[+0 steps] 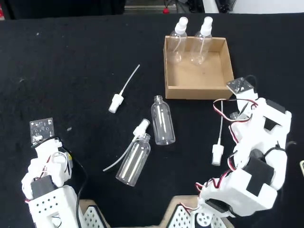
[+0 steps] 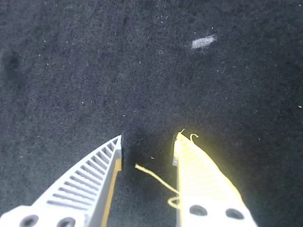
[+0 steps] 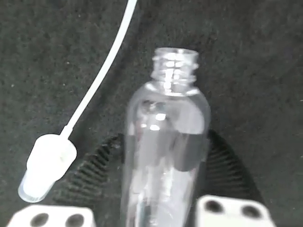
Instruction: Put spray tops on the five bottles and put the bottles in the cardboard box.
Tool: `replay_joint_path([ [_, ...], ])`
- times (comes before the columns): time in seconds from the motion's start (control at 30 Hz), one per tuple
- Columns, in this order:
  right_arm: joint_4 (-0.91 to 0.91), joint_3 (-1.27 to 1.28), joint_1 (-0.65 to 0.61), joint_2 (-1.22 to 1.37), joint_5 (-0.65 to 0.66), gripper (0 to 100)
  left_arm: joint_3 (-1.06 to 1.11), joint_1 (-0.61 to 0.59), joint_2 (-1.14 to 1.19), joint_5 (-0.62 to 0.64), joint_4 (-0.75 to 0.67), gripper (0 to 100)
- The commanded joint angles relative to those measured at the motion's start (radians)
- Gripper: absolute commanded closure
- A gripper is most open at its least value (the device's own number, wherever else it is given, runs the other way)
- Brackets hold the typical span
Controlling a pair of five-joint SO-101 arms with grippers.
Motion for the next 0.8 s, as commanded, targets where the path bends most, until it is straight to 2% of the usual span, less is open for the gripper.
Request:
replay_joint_path([
  [0.0, -0.015, -0.061, 0.02, -0.065, 0.009, 92.9, 0.022, 0.002, -0.005, -0.012, 0.006, 83],
  [0.17, 0.006, -0.035, 0.02, -0.203, -0.052, 89.5, 0.022, 0.004, -0.005, -0.012, 0.006, 83],
  [0.33, 0.115, -0.004, 0.021, -0.32, -0.138, 89.0, 0.022, 0.005, -0.005, -0.012, 0.006, 83],
  [0.47, 0.104, 0.004, 0.075, -0.375, -0.229, 88.8, 0.022, 0.012, -0.005, -0.012, 0.006, 83],
  [0.57, -0.06, 0.056, 0.132, -0.377, -0.328, 88.9, 0.022, 0.012, -0.005, -0.012, 0.006, 83],
  [0.77, -0.628, 0.308, 0.149, -0.384, -0.489, 88.9, 0.022, 0.012, -0.005, -0.012, 0.006, 83],
])
